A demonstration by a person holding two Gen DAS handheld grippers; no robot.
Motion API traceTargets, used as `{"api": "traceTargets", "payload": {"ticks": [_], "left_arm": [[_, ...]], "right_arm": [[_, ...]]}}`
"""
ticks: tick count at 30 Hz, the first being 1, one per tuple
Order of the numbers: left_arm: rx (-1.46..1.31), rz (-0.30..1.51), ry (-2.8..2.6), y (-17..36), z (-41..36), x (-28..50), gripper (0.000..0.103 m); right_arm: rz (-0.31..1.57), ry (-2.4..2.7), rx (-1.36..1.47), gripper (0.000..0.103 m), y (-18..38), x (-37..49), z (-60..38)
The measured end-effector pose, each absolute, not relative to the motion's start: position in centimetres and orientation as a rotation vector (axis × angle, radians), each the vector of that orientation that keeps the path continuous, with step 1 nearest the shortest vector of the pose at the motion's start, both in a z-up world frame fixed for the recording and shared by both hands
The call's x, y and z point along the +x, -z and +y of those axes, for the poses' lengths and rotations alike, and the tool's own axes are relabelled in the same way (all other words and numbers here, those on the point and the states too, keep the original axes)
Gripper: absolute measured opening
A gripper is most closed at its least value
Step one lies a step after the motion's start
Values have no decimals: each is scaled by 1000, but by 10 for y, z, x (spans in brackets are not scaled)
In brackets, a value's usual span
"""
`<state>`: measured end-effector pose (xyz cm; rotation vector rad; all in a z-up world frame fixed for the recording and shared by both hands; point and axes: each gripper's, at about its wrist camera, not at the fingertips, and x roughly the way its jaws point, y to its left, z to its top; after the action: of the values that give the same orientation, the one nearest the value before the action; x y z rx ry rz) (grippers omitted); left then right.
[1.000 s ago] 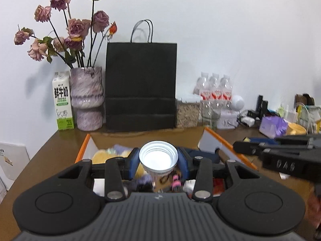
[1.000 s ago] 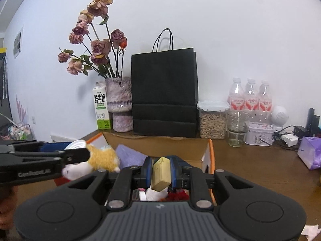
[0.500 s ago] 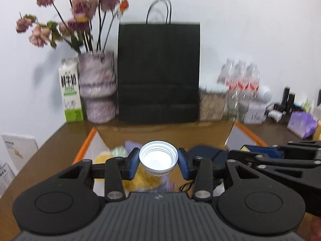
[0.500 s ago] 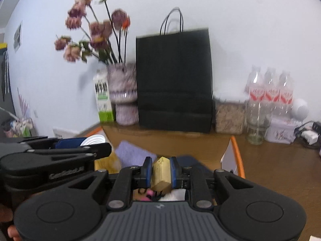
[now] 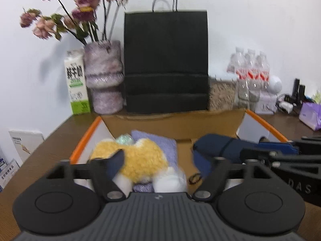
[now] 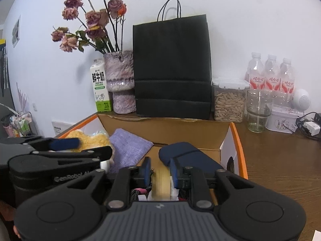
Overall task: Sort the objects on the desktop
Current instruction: 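Open both grippers to drop the cap and yellow block into the box, then lift both open grippers out of the box and move back toward the desk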
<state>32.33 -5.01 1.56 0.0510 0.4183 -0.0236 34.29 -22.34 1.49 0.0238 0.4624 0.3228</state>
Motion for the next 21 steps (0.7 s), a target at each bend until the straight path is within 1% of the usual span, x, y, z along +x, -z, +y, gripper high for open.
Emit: {"api": "traceTargets", "payload": {"ticks": [1,2,3,4,5,6,11,21], "left_arm": [[52,406,19,-18,-50,322,89],[54,399,5,-20,-50,322,92],[57,389,-18,-21,-50,321,102],[58,376,-31,-22,-49,321,103],[60,367,-35,-23,-49,320,103],[58,368,-34,-24,-48,320,103],[43,362,-26,-27,-48,319,103],[39,366,-21,-25,-48,318,103]], "right_arm": [[455,-315,28,51,-16,342,-225],[447,-304,30,60,-16,340,-227],[438,-290,33,74,-17,338,-229],[429,-272,39,90,-17,337,-232],[422,-258,53,98,-18,335,-236],[413,-258,68,103,-19,333,-240],[371,-255,97,103,-26,326,-250],[367,-252,84,103,-29,320,-249]]}}
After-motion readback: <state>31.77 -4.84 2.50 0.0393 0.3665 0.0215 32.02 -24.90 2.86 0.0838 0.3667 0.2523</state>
